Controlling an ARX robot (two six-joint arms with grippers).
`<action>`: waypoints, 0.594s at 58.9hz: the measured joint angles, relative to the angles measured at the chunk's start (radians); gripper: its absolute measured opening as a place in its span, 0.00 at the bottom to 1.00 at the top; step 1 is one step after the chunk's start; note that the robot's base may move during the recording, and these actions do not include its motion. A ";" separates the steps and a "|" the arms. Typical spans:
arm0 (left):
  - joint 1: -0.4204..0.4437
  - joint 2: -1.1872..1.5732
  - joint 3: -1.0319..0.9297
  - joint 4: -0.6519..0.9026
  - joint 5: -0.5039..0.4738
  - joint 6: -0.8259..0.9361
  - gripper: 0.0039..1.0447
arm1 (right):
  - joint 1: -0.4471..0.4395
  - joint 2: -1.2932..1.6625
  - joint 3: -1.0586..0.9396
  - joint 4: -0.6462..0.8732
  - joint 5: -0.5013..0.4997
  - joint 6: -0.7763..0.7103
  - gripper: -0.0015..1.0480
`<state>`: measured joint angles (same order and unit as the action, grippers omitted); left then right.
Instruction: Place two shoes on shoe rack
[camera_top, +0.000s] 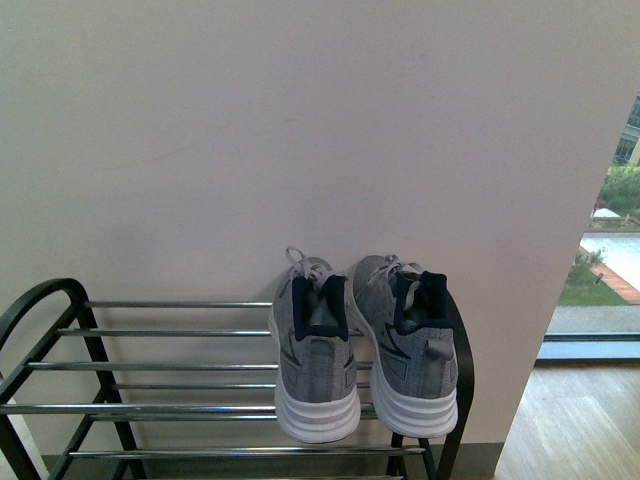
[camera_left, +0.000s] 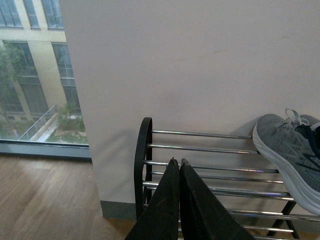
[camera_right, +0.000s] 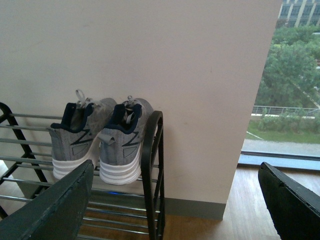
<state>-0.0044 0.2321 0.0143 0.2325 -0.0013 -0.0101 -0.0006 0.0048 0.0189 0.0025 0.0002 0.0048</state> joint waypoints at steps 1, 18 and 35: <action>0.000 -0.002 0.000 -0.003 0.000 0.000 0.01 | 0.000 0.000 0.000 0.000 0.000 0.000 0.91; 0.000 -0.141 0.000 -0.172 0.000 0.000 0.01 | 0.000 0.000 0.000 0.000 0.000 0.000 0.91; 0.001 -0.215 0.000 -0.233 0.001 0.000 0.01 | 0.000 0.000 0.000 0.000 0.000 0.000 0.91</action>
<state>-0.0036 0.0170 0.0147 -0.0002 -0.0006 -0.0101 -0.0006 0.0044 0.0189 0.0025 -0.0002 0.0048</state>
